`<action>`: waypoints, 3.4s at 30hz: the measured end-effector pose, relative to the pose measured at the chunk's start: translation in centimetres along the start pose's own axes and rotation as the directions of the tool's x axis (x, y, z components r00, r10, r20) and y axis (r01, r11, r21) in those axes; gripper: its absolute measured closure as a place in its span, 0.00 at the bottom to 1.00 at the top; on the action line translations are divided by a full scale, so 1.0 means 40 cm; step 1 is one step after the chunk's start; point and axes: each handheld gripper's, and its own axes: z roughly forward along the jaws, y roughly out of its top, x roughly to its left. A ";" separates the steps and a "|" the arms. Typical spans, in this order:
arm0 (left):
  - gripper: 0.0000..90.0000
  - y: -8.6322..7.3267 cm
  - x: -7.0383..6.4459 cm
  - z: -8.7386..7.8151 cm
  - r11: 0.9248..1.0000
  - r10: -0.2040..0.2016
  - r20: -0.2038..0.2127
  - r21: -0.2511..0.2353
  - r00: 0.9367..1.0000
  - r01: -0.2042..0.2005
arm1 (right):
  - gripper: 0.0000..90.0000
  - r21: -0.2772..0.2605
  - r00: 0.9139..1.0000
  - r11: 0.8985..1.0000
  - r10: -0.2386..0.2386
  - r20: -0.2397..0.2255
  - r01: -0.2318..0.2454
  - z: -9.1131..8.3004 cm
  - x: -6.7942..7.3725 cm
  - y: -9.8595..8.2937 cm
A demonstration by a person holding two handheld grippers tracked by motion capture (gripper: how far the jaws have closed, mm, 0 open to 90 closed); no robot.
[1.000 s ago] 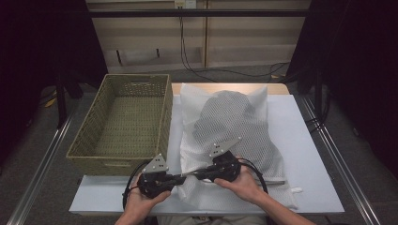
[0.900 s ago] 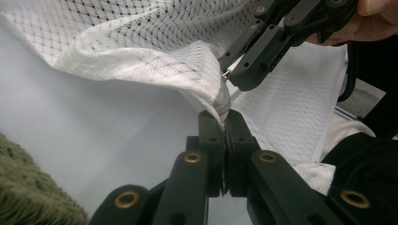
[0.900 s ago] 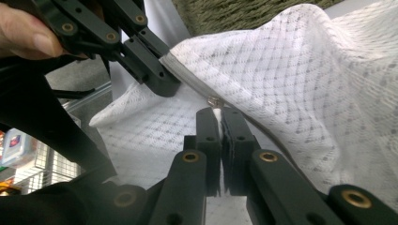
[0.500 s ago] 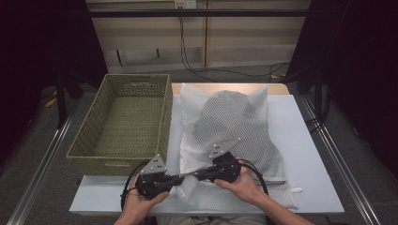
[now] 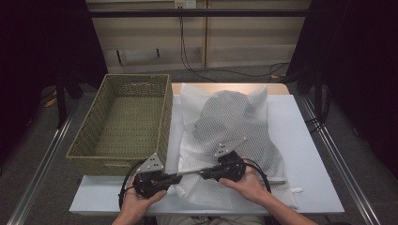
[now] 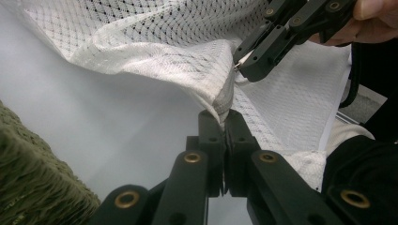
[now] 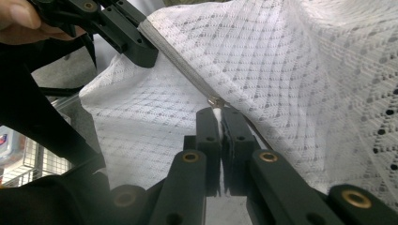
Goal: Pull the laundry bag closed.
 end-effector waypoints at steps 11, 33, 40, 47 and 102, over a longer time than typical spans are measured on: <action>0.98 -0.001 0.004 -0.002 1.000 -0.006 -0.004 0.001 1.000 0.006 | 0.97 0.007 1.000 1.000 0.012 0.028 -0.012 -0.009 -0.009 -0.011; 0.98 0.010 0.011 0.007 1.000 -0.005 -0.010 0.000 1.000 0.005 | 0.97 0.020 0.998 0.998 0.052 0.040 -0.053 -0.031 -0.022 -0.035; 0.98 0.010 0.015 0.000 1.000 -0.002 -0.013 -0.004 1.000 0.002 | 0.97 0.018 0.997 0.998 0.061 0.036 -0.061 -0.041 -0.022 -0.038; 0.98 0.008 0.018 0.000 1.000 -0.010 -0.007 -0.009 1.000 0.010 | 0.97 0.018 0.997 0.998 0.060 0.043 -0.061 -0.043 -0.022 -0.040; 0.97 0.004 0.013 -0.010 1.000 -0.012 -0.019 -0.009 1.000 0.012 | 0.97 -0.002 0.992 0.997 0.076 0.101 -0.076 -0.115 -0.019 -0.080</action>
